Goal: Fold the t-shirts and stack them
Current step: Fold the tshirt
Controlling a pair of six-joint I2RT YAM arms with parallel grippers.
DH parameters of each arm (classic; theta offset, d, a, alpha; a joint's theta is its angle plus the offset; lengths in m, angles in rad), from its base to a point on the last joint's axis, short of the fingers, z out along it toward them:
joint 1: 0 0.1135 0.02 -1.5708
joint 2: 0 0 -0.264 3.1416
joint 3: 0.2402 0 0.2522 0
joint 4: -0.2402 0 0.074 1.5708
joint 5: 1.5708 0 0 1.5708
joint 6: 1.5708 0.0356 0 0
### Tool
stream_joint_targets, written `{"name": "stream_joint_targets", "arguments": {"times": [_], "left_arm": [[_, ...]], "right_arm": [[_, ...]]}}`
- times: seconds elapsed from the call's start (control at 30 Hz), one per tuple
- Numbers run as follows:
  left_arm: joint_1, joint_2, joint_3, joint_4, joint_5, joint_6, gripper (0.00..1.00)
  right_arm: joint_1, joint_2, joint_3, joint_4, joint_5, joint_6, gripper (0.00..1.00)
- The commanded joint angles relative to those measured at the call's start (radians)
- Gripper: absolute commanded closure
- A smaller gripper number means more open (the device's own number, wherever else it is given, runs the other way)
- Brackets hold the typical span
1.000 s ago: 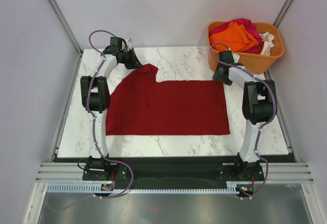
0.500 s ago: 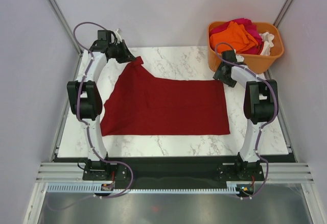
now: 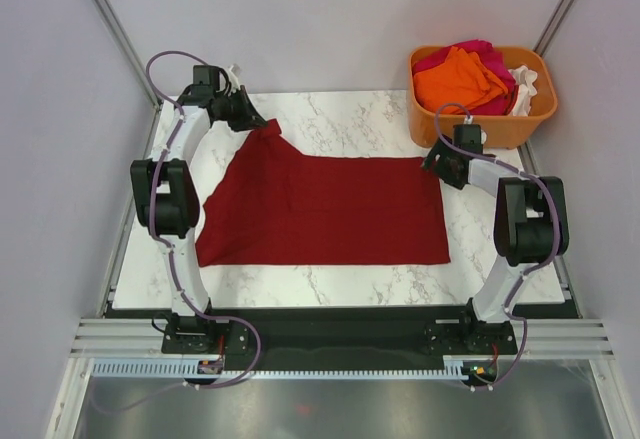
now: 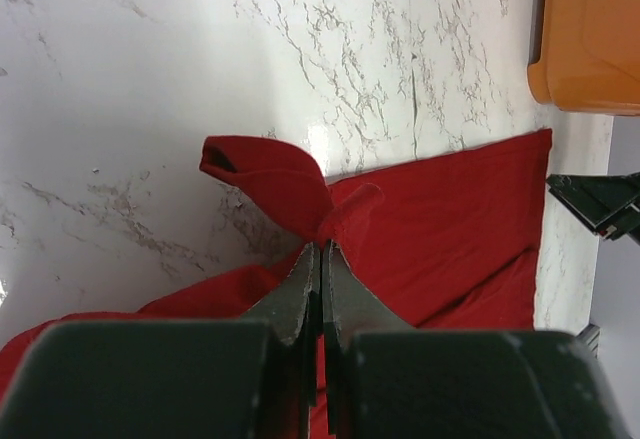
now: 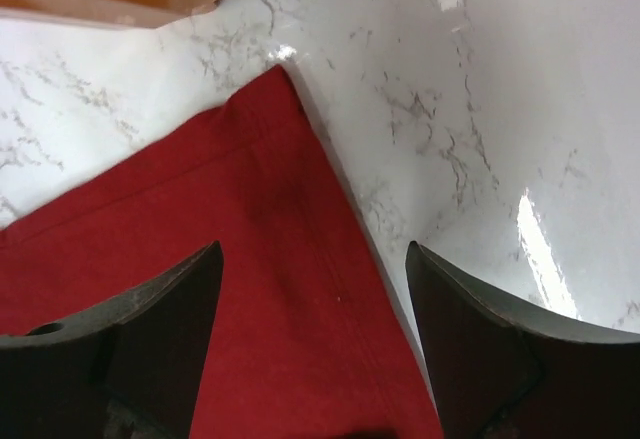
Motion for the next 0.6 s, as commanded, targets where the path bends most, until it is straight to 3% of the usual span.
{"name": "stream_joint_targets", "arguments": {"times": [0.0, 0.13, 0.3, 0.43, 0.53, 0.57], "left_arm": [[-0.001, -0.064, 0.007, 0.022, 0.015, -0.025, 0.98], [-0.001, -0.078, 0.006, 0.019, 0.018, -0.025, 0.98], [-0.001, -0.106, -0.008, 0.020, 0.015, -0.019, 0.98], [-0.001, -0.129, -0.039, 0.020, 0.026, -0.028, 0.98], [-0.001, -0.141, -0.056, 0.023, 0.035, -0.037, 0.98], [-0.001, -0.147, -0.062, 0.023, 0.033, -0.039, 0.98]], "right_arm": [[-0.002, -0.114, -0.049, 0.130, -0.081, 0.005, 0.18], [-0.002, -0.115, -0.089, 0.180, -0.092, -0.027, 0.16], [-0.001, 0.036, -0.012, 0.159, -0.095, -0.084, 0.21], [-0.002, 0.115, 0.034, 0.130, -0.014, -0.115, 0.21], [-0.002, 0.190, 0.121, 0.072, -0.053, -0.123, 0.25], [-0.002, 0.206, 0.138, 0.052, -0.089, -0.123, 0.34]]}}
